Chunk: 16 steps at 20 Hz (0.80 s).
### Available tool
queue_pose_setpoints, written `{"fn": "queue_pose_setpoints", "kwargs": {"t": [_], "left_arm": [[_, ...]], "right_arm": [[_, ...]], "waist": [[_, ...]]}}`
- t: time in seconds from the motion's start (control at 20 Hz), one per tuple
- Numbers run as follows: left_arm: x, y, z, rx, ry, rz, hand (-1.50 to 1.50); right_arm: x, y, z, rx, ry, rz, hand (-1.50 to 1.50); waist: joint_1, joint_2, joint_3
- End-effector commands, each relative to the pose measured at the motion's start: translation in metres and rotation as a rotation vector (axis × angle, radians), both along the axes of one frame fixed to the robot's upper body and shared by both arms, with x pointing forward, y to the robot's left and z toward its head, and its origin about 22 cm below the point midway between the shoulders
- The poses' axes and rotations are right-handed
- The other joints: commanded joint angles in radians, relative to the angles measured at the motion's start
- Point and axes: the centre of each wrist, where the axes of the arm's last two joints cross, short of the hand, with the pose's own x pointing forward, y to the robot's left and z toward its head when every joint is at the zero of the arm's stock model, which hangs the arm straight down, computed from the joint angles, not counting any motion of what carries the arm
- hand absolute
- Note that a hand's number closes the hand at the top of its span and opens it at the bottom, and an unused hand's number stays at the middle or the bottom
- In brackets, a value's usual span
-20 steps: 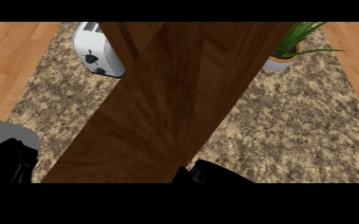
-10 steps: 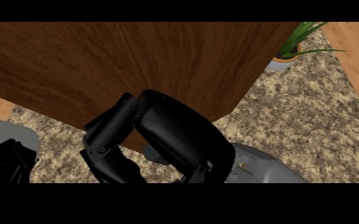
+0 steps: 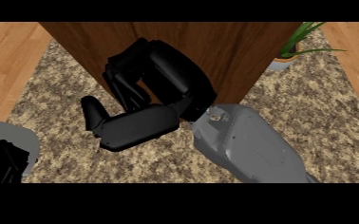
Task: Pick up the wine, place it into the cabinet and close the cabinet
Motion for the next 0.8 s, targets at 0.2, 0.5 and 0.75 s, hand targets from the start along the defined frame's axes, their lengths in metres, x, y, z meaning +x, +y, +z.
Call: {"fn": "queue_pose_setpoints", "kwargs": {"t": [0.2, 0.5, 0.75], "left_arm": [[-0.008, -0.008, -0.001, 0.012, 0.006, -0.006, 1.5], [0.001, -0.003, 0.006, 0.028, 0.001, 0.0, 1.5], [0.009, -0.013, 0.003, 0.025, -0.005, -0.004, 1.5]], "right_arm": [[0.049, -0.016, -0.034, -0.038, 0.067, -0.078, 1.5], [0.076, -0.036, -0.034, -0.031, 0.066, -0.15, 1.5], [0.096, -0.048, -0.037, -0.051, 0.027, -0.163, 1.5]], "waist": [[-0.003, 0.001, 0.001], [-0.005, 0.001, 0.001], [-0.001, 0.006, 0.0]]}}
